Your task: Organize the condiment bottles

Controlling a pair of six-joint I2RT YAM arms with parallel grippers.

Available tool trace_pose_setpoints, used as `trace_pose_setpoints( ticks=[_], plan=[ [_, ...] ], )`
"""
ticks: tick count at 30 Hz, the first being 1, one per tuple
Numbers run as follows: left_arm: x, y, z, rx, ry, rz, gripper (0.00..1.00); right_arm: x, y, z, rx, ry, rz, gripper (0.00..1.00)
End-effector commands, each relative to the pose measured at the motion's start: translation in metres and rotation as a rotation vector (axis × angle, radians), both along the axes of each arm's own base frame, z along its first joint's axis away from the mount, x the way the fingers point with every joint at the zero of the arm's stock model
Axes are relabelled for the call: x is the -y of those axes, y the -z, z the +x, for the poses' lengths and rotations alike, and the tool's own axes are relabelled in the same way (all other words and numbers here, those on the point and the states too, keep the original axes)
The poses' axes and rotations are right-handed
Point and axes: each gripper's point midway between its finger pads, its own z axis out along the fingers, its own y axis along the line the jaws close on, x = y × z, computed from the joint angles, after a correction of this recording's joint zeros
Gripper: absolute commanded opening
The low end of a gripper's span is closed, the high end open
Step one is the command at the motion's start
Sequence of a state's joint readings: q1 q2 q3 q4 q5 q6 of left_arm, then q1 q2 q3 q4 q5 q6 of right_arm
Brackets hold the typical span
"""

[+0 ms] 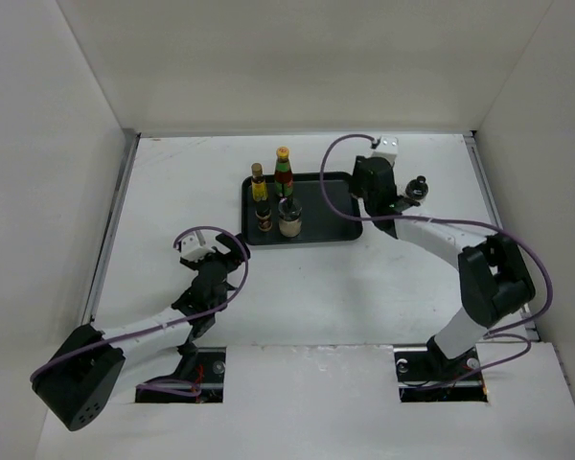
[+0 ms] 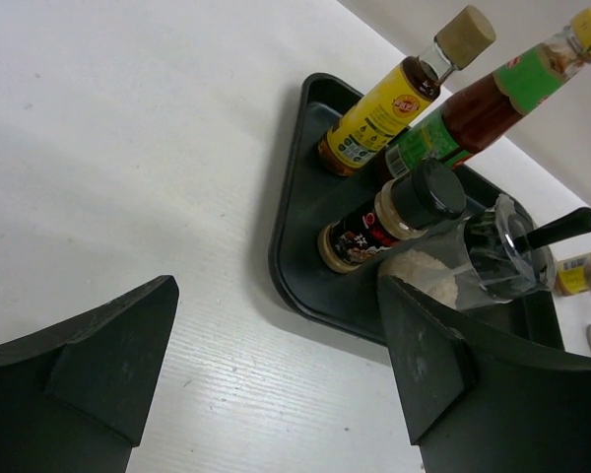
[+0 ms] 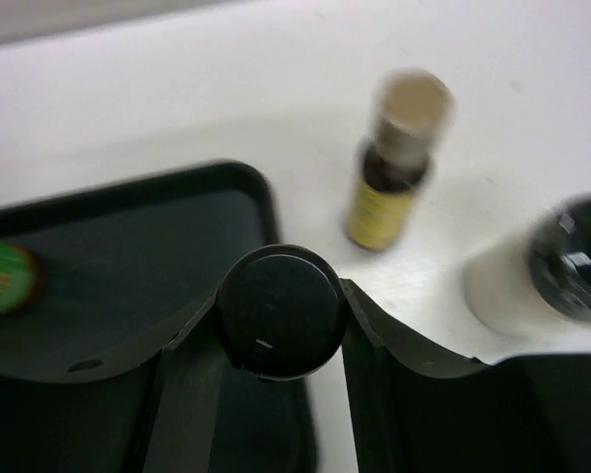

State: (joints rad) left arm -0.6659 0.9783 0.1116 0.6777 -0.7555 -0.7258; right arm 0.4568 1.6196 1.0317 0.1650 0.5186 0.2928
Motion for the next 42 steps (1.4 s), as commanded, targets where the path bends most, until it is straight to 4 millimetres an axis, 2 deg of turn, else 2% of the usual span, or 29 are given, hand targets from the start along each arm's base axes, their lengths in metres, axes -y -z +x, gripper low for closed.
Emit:
trace_pose_setpoints(
  ticks=[1, 5, 8, 12, 20, 23, 26, 34, 38, 42],
  plan=[
    [0.004, -0.017, 0.006, 0.052, -0.004, -0.05, 0.82, -0.053, -0.05, 0.031, 0.126, -0.108, 0.074, 0.5],
    [0.004, -0.019, 0.006, 0.06, -0.003, -0.057, 0.82, -0.103, -0.042, 0.053, 0.109, -0.18, 0.072, 0.51],
    [0.004, -0.02, 0.006, 0.063, -0.003, -0.059, 0.82, -0.127, -0.031, 0.066, 0.082, -0.214, 0.071, 0.51],
    [0.004, -0.019, 0.005, 0.061, -0.004, -0.055, 0.82, -0.136, -0.01, 0.073, 0.042, -0.229, 0.07, 0.52],
    [0.005, -0.019, 0.006, 0.059, -0.001, -0.056, 0.82, -0.145, 0.029, 0.071, -0.027, -0.244, 0.064, 0.53],
    [0.005, -0.02, 0.006, 0.061, -0.001, -0.058, 0.82, -0.145, 0.036, 0.066, -0.039, -0.242, 0.063, 0.6],
    [0.005, -0.018, 0.007, 0.054, -0.001, -0.053, 0.82, -0.144, 0.027, 0.065, -0.025, -0.24, 0.074, 0.73],
    [0.004, -0.021, 0.007, 0.062, -0.003, -0.058, 0.82, -0.132, -0.033, 0.043, 0.05, -0.255, 0.121, 0.86],
    [0.005, -0.018, 0.007, 0.053, -0.001, -0.05, 0.82, -0.1, -0.055, 0.031, 0.085, -0.216, 0.137, 0.89],
    [0.007, -0.02, 0.006, 0.06, 0.01, -0.058, 0.82, -0.046, -0.072, 0.033, 0.127, -0.111, 0.142, 0.88]
  ],
)
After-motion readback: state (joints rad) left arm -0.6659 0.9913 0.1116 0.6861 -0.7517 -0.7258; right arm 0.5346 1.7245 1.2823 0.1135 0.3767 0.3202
